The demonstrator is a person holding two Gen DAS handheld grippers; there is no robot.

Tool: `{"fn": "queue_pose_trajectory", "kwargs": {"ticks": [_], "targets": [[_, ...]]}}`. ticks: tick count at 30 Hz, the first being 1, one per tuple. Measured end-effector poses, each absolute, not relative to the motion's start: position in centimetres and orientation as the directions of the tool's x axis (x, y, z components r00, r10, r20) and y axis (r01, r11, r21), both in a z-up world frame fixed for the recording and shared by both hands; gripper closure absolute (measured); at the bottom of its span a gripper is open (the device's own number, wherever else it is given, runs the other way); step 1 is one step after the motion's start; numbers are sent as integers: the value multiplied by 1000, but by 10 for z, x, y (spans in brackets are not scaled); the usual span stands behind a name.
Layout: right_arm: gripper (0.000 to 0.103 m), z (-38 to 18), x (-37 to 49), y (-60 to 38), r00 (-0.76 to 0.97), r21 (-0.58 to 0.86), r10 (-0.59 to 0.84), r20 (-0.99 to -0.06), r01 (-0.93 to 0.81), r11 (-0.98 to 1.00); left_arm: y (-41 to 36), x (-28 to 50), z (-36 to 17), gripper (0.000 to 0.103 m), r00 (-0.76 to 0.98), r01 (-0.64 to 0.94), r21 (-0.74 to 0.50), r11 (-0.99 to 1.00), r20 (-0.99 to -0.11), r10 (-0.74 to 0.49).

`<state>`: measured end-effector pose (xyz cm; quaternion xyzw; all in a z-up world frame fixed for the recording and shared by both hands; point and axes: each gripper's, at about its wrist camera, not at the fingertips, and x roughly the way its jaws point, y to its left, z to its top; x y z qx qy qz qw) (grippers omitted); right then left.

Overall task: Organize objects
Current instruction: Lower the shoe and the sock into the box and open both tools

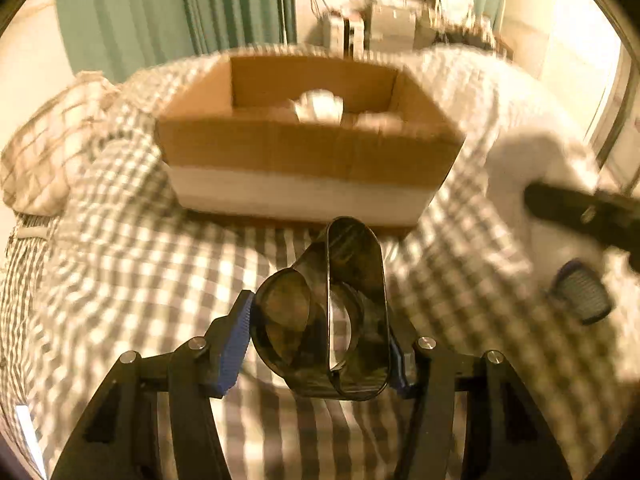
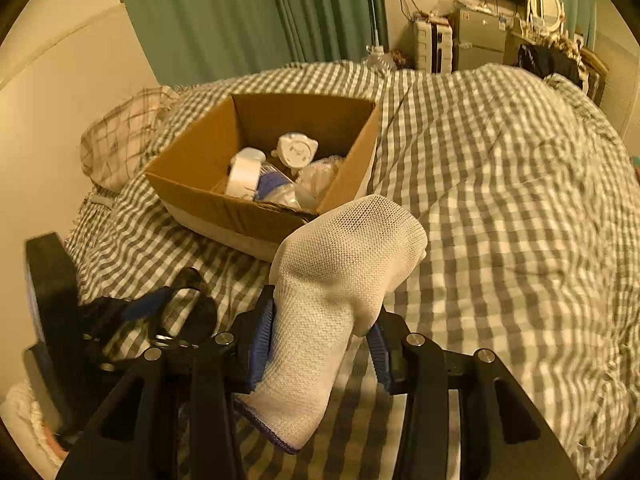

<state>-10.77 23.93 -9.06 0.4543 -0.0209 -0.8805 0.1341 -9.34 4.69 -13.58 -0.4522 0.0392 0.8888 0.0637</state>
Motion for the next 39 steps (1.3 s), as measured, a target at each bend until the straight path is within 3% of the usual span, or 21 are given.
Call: {"fn": "queue_pose_trajectory", "kwargs": {"ticks": [8,12,18,23,31,36,38,39], "targets": [[61,-28,-80,228,-650,80,-241,-720,267,-960,40,-87,-46,45,-708,-161,-27,-987,-694,134],[61,12,-91,221,-703,43,-249,-667,296,-954,33,-114,-2,45,-765,-151,1,-989,-633,117],[61,50,-149,213,-718,56,-283,-636,323,-945,29,-179,25,45,-778,-155,0,-988,-616,122],[61,41,-203,200,-713,56,-292,-637,336,-940,32,-224,8,45,-783,-159,47,-986,-614,97],[60,-31,-270,195,-614,105,-287,-736,315,-943,23,-274,-48,45,-727,-137,45,-990,-683,70],[52,-65,-270,201,-575,145,-303,-760,304,-941,16,-277,-72,43,-693,-133,17,-991,-717,80],[37,-67,-266,205,-570,155,-305,-763,297,-942,17,-272,-69,36,-687,-135,24,-991,-722,76],[34,-62,-263,206,-582,151,-299,-756,289,-945,18,-268,-64,26,-694,-134,32,-990,-716,71]]}}
